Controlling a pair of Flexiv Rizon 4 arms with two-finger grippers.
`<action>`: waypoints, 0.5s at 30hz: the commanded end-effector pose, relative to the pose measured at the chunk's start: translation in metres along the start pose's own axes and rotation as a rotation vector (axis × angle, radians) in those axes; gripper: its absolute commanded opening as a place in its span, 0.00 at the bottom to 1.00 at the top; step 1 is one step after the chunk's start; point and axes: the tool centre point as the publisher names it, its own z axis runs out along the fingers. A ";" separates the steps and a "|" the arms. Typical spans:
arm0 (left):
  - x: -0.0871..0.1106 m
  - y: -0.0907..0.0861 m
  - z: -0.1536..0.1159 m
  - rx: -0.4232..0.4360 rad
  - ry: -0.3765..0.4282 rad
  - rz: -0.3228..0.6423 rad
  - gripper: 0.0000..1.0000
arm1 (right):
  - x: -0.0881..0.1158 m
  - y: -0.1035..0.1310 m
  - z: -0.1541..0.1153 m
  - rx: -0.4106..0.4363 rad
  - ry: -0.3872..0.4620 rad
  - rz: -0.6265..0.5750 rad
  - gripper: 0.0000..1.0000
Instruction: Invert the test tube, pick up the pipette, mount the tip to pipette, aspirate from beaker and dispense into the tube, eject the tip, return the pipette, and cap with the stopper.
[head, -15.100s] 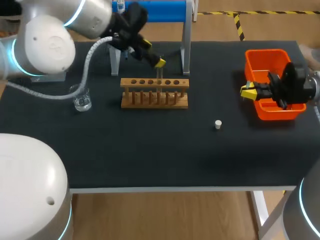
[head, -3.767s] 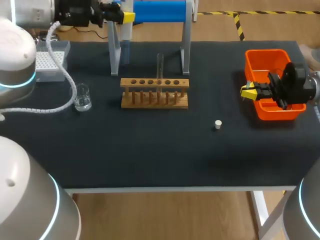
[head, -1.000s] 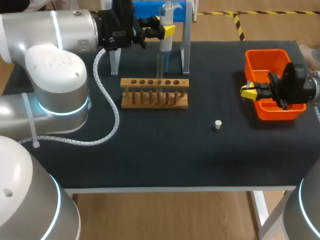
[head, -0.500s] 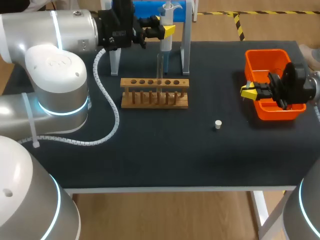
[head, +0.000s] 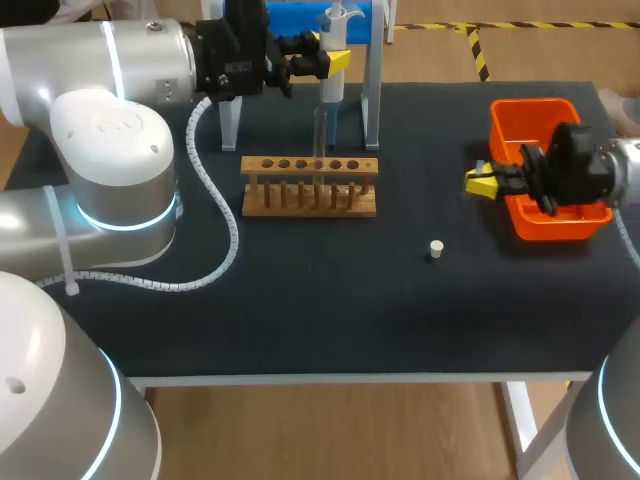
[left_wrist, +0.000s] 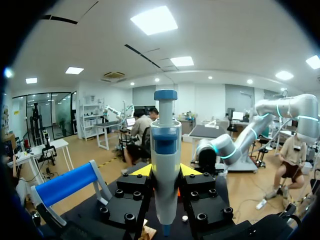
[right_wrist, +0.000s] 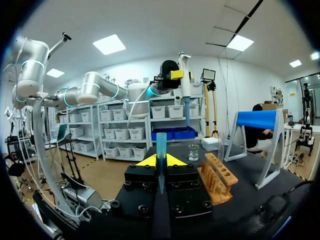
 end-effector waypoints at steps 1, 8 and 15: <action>0.000 0.000 0.000 0.001 0.000 0.000 0.00 | -0.019 0.000 0.030 -0.004 0.013 0.000 0.00; 0.000 0.000 0.000 0.001 0.000 0.000 0.00 | -0.037 0.005 0.072 -0.027 0.038 -0.011 0.00; 0.000 0.000 0.000 0.001 0.000 0.000 0.00 | -0.048 0.004 0.102 -0.030 0.056 -0.014 0.00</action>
